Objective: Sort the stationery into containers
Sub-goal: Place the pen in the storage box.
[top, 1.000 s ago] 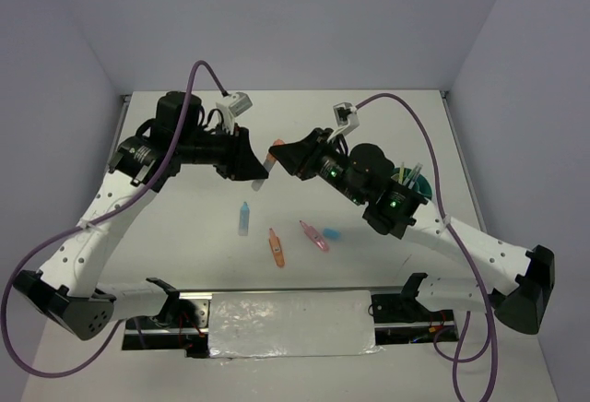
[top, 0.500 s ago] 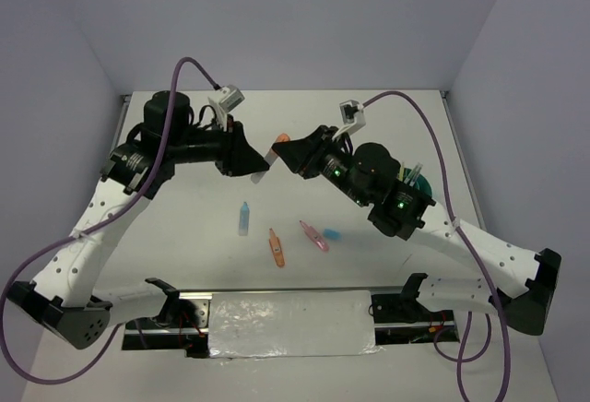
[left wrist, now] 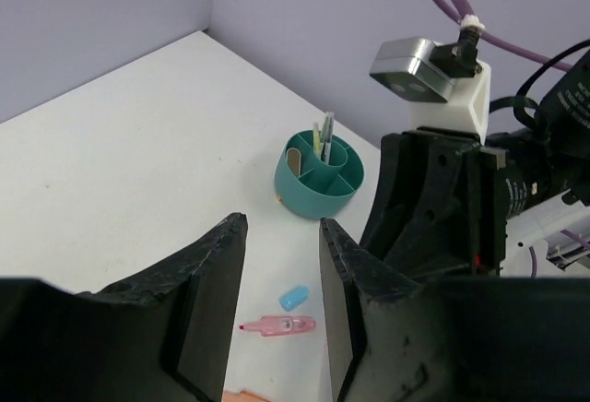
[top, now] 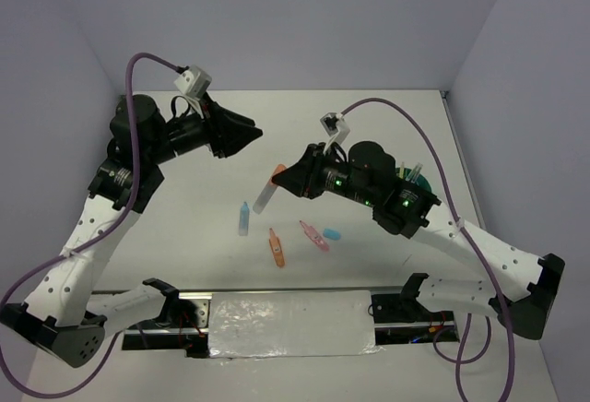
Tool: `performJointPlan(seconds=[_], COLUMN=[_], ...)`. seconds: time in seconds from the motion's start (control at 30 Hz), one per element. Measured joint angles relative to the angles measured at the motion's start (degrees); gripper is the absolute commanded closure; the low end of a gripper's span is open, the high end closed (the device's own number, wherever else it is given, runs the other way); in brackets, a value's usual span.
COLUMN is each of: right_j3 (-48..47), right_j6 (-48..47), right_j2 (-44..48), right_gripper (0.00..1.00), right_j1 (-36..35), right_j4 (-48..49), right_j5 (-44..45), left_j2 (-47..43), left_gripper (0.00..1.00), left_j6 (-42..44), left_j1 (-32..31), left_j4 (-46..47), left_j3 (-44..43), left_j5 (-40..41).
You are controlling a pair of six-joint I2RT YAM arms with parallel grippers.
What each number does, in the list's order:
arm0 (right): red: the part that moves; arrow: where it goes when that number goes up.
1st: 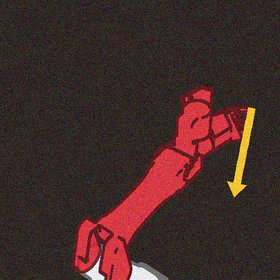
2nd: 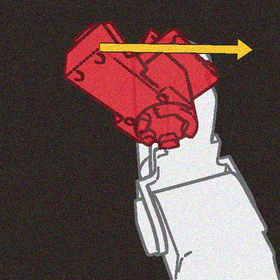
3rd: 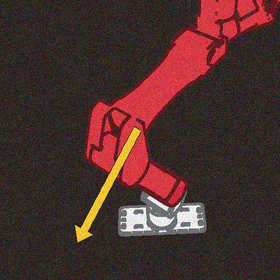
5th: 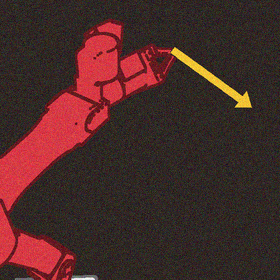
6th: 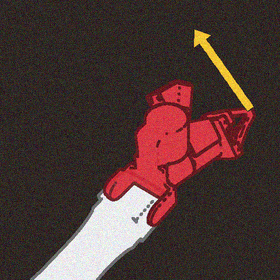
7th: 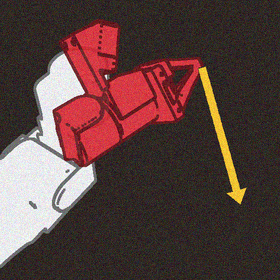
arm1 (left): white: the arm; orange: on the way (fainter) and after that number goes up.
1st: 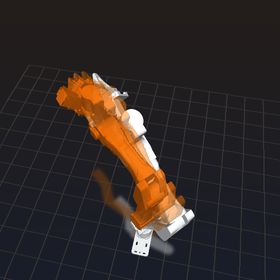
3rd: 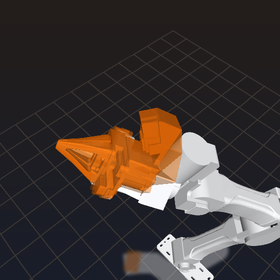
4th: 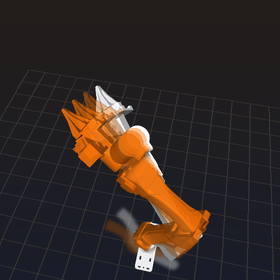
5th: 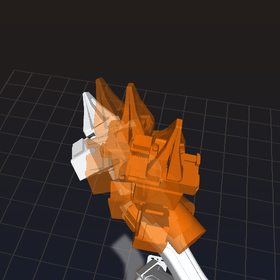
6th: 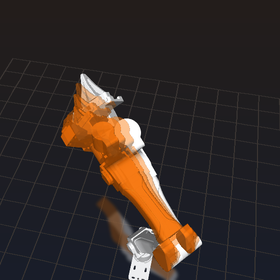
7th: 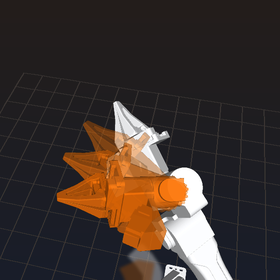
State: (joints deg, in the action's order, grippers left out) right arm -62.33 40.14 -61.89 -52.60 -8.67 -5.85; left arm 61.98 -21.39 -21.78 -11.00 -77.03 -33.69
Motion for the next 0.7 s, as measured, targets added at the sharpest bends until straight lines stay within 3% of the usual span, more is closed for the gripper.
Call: performJointPlan(seconds=[0.2, 0.37, 0.53, 0.7], right_j3=[0.42, 2.95, 6.34, 10.21], right_j6=[-5.44, -14.05, -20.15, -25.73], right_j2=[1.18, 8.81, 15.67, 16.76], right_gripper=[1.0, 1.0, 1.0, 1.0], right_j1=[6.4, 13.92, 21.66, 28.81], right_j4=[-4.55, -14.8, -22.99, -25.7], right_j5=[-1.01, 7.15, 17.77, 23.06], left_j2=[-0.37, -2.25, -6.73, -8.37], left_gripper=[0.31, 0.18, 0.14, 0.09], left_j6=[0.0, -0.09, -0.04, -0.74], left_j1=[0.0, 0.0, 0.0, 0.0], left_j4=[-0.28, -3.74, -6.1, -7.85], left_j3=[1.4, 1.7, 5.99, 11.37], left_j5=[4.04, 9.25, 10.05, 9.16])
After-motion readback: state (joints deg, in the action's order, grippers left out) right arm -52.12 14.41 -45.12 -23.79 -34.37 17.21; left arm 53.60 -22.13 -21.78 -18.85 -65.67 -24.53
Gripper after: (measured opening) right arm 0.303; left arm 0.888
